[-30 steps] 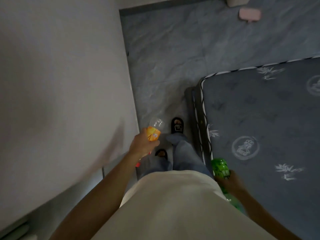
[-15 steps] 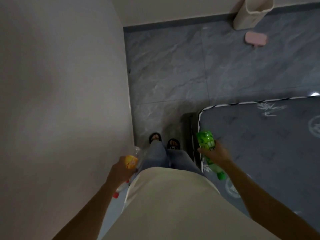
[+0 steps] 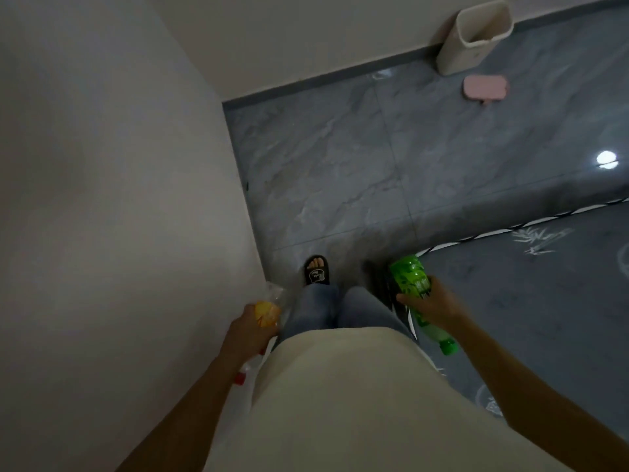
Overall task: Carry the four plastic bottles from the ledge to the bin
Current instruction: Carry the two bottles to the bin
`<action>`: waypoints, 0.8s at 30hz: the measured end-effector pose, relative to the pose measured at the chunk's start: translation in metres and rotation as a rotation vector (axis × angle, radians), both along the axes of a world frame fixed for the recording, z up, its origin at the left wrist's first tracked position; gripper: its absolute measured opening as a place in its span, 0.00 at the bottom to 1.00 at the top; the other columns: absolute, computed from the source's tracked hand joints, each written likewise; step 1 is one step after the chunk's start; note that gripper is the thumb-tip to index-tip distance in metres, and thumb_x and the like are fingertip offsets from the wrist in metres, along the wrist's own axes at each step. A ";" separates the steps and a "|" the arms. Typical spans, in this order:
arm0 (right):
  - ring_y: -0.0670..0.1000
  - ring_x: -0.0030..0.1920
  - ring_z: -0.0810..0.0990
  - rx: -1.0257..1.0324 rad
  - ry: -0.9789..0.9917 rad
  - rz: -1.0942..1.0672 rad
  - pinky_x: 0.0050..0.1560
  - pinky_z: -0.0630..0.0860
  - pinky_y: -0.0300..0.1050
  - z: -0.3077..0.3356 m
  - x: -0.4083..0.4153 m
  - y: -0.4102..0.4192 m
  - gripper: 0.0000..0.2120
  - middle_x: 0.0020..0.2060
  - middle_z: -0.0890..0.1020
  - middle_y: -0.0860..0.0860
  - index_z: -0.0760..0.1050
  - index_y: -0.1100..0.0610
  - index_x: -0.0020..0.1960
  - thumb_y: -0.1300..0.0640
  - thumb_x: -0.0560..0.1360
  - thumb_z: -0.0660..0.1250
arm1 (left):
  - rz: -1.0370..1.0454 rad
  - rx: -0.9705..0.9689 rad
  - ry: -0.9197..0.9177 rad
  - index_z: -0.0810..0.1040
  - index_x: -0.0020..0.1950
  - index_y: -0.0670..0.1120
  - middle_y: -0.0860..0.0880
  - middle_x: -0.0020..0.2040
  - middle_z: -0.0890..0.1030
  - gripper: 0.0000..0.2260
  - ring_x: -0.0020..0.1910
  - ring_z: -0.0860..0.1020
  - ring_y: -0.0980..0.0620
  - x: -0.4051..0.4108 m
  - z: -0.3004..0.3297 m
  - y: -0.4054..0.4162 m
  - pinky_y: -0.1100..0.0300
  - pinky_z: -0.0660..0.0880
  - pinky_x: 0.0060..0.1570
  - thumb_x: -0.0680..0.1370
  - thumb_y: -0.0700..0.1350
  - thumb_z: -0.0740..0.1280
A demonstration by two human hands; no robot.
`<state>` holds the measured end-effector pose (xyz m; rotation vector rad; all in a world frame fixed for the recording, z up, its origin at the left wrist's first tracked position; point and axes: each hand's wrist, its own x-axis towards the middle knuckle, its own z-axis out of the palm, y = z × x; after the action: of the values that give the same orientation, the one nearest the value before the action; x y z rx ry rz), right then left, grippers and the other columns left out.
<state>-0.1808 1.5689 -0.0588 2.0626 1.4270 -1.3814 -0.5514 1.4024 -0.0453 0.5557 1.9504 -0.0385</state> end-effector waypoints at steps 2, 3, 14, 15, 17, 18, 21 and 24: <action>0.56 0.47 0.77 -0.024 -0.012 -0.081 0.47 0.73 0.49 0.001 0.008 -0.002 0.35 0.53 0.80 0.59 0.70 0.58 0.64 0.41 0.65 0.77 | -0.103 0.043 0.011 0.69 0.66 0.50 0.45 0.53 0.82 0.29 0.43 0.81 0.47 -0.009 0.003 0.052 0.58 0.75 0.38 0.69 0.56 0.74; 0.55 0.45 0.77 -0.030 -0.033 -0.111 0.46 0.72 0.48 0.002 0.013 -0.005 0.34 0.52 0.81 0.58 0.70 0.57 0.63 0.41 0.65 0.77 | -0.150 0.070 0.017 0.70 0.65 0.50 0.46 0.52 0.81 0.27 0.43 0.80 0.47 -0.011 0.004 0.078 0.58 0.75 0.39 0.70 0.56 0.74; 0.63 0.57 0.80 -0.132 -0.141 -0.526 0.56 0.75 0.55 -0.007 0.064 -0.003 0.43 0.59 0.80 0.62 0.64 0.58 0.71 0.38 0.65 0.75 | -0.588 0.199 -0.018 0.68 0.68 0.49 0.44 0.57 0.80 0.31 0.55 0.79 0.41 0.055 -0.003 0.337 0.50 0.77 0.52 0.69 0.57 0.74; 0.63 0.56 0.80 -0.137 -0.138 -0.546 0.56 0.76 0.55 -0.008 0.068 0.005 0.42 0.58 0.81 0.62 0.65 0.57 0.71 0.38 0.65 0.76 | -0.614 0.206 -0.012 0.68 0.67 0.49 0.43 0.57 0.80 0.31 0.54 0.80 0.42 0.064 -0.003 0.354 0.50 0.77 0.52 0.69 0.57 0.74; 0.61 0.53 0.81 -0.148 -0.118 -0.593 0.53 0.77 0.54 -0.008 0.079 0.028 0.38 0.55 0.81 0.61 0.69 0.57 0.67 0.40 0.65 0.77 | -0.660 0.196 0.003 0.68 0.66 0.48 0.42 0.57 0.81 0.31 0.54 0.80 0.41 0.080 -0.004 0.383 0.52 0.76 0.49 0.68 0.57 0.75; 0.61 0.52 0.81 -0.141 -0.110 -0.606 0.52 0.77 0.52 -0.008 0.084 0.041 0.36 0.54 0.82 0.60 0.70 0.58 0.65 0.41 0.65 0.77 | -0.687 0.187 0.013 0.69 0.66 0.48 0.41 0.57 0.81 0.31 0.54 0.80 0.40 0.087 -0.003 0.394 0.52 0.76 0.48 0.68 0.58 0.75; 0.60 0.52 0.81 -0.130 -0.100 -0.614 0.47 0.74 0.47 -0.010 0.101 0.089 0.36 0.55 0.82 0.59 0.71 0.57 0.65 0.40 0.65 0.76 | -0.740 0.154 0.058 0.69 0.67 0.48 0.42 0.57 0.82 0.32 0.55 0.81 0.39 0.101 -0.006 0.424 0.54 0.73 0.46 0.68 0.59 0.75; 0.60 0.55 0.80 -0.086 -0.081 -0.599 0.47 0.72 0.47 -0.009 0.117 0.146 0.37 0.56 0.81 0.59 0.69 0.57 0.66 0.38 0.66 0.75 | -0.758 0.138 0.029 0.75 0.61 0.45 0.42 0.54 0.83 0.25 0.54 0.82 0.41 0.103 -0.006 0.443 0.50 0.78 0.51 0.69 0.54 0.76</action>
<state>-0.0636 1.7145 -0.0683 2.5685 0.7187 -1.4976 -0.4488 1.8458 -0.0512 1.3626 1.6743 -0.3916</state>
